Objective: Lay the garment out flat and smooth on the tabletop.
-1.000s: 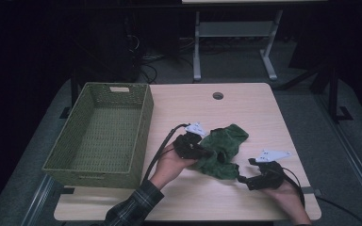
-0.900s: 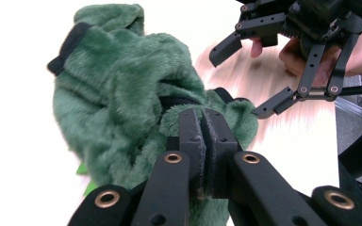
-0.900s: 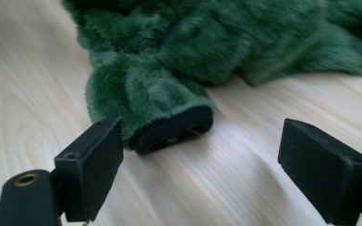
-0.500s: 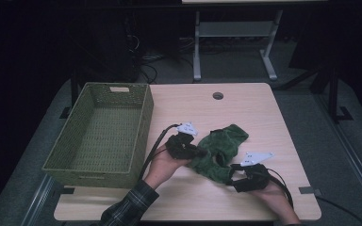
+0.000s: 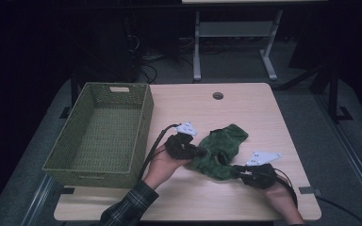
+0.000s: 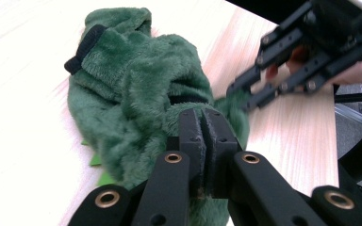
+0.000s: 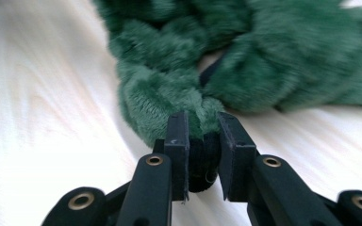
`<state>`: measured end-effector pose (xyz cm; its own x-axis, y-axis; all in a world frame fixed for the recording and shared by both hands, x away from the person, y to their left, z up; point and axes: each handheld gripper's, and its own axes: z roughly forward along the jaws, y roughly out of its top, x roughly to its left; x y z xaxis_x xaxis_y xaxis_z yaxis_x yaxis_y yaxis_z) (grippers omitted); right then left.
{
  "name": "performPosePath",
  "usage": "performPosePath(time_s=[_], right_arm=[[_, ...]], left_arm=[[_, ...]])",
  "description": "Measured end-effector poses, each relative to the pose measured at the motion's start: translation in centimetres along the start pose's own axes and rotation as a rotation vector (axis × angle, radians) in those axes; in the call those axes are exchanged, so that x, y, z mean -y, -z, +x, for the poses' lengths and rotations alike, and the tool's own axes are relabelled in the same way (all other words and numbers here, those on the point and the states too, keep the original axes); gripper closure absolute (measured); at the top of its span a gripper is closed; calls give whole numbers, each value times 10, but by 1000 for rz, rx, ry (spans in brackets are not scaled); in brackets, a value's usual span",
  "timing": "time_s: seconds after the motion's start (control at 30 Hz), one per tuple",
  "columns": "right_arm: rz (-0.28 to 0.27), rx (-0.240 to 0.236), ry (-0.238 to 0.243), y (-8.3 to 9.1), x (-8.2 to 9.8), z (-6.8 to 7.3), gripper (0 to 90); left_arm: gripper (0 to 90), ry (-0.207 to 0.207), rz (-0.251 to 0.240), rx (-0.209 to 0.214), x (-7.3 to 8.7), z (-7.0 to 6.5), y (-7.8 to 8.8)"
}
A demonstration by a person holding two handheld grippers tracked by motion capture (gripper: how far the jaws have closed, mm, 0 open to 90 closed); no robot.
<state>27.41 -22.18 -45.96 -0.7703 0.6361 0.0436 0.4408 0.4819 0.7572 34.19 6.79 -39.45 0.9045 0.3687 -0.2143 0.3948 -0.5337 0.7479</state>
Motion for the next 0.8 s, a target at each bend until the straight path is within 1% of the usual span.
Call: performPosePath(time_s=[0.03,0.07,0.1,0.13,0.2,0.23,0.27,0.33,0.37,0.4,0.43,0.47,0.5,0.53,0.57,0.6,0.63,0.67,0.7,0.73,0.77,0.8], right_arm=[[-1,31,-4,8,4,-7,758],[-1,47,-12,12,6,-10,760],[-1,54,-19,15,8,-13,760],[-5,69,-19,20,10,-17,761],[-10,90,-40,26,13,-22,762],[-10,102,-44,29,15,-24,762],[-8,113,-43,31,16,-26,762],[1,125,-61,34,19,-29,762],[6,128,-62,34,21,-31,762],[12,126,-65,34,22,-31,762],[12,119,-66,34,22,-31,762],[20,119,-60,33,22,-31,761],[21,113,-64,32,22,-30,760],[21,113,-64,32,22,-30,760],[25,111,-56,31,22,-29,755],[26,111,-57,29,22,-29,734],[25,103,-61,30,22,-29,710],[25,103,-61,30,22,-29,710],[8,107,-72,33,22,-29,642],[8,107,-72,33,22,-29,642],[-15,120,-73,38,20,-29,598],[-27,117,-73,41,18,-29,597]], left_arm=[[871,-2,2,-3,1,0,1],[871,-3,3,-6,2,-1,2],[871,-7,8,-10,6,-1,4],[872,-7,8,-10,6,-1,4],[872,4,26,-9,15,-3,5],[873,4,26,-9,15,-3,5],[873,6,32,-8,19,-3,5],[873,18,52,-7,27,-5,3],[873,24,63,-8,31,-5,2],[872,43,93,-13,40,-3,0],[872,43,93,-13,40,-3,0],[870,60,104,-16,47,0,0],[863,64,106,-18,49,0,1],[844,64,106,-18,49,0,1],[844,60,103,-28,49,1,2],[783,63,81,-40,47,0,7],[762,63,81,-40,47,0,7],[762,67,68,-40,45,-1,10],[711,64,54,-48,43,-2,14],[711,61,44,-55,40,-4,17],[705,48,24,-57,34,-8,24],[698,39,10,-58,31,-9,27]])
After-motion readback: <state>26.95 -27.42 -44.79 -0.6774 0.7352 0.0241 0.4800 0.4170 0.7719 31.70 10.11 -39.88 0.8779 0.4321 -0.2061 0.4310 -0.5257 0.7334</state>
